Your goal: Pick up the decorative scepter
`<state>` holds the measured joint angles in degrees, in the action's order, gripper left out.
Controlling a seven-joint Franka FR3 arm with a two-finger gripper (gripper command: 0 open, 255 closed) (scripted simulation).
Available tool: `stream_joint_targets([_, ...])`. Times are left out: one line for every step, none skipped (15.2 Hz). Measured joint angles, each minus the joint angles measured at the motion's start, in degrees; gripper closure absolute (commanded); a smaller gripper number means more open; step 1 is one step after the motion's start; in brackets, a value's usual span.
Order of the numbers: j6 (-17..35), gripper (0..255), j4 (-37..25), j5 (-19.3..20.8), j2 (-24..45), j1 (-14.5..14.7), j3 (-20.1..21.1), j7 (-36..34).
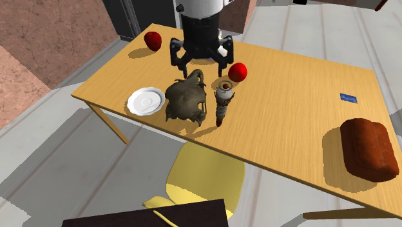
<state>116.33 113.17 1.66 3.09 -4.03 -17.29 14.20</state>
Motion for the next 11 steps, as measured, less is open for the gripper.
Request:
stream_joint_targets([0.46, 0, -1.91, -0.91, 2.69, -0.44, -0.3, 0.52])
stream_joint_targets([0.6, 0, -3.27, -1.54, 4.56, -0.74, -0.45, 0.64])
stream_joint_targets([0.63, 0, -5.14, -2.31, 6.79, -1.17, -0.61, 0.98])
stream_joint_targets([1.35, 0, -5.95, -2.96, 8.68, -1.55, -0.72, 1.12])
stream_joint_targets([1.49, 0, -7.89, -3.79, 11.12, -2.17, -0.86, 1.57])
stream_joint_targets([1.51, 0, -9.99, -4.64, 13.6, -2.85, -0.96, 2.03])
stream_joint_targets([1.6, 0, -11.31, -5.2, 15.37, -3.21, -0.96, 1.96])
stream_joint_targets([1.3, 0, -13.42, -5.92, 17.51, -3.9, -1.0, 2.3])
stream_joint_targets([1.15, 0, -15.9, -6.76, 20.16, -4.78, -1.0, 2.75])
stream_joint_targets([0.65, 0, -18.82, -7.55, 22.94, -5.46, -0.87, 2.77])
stream_joint_targets([0.15, 0, -21.62, -8.3, 25.58, -6.42, -0.8, 3.13])
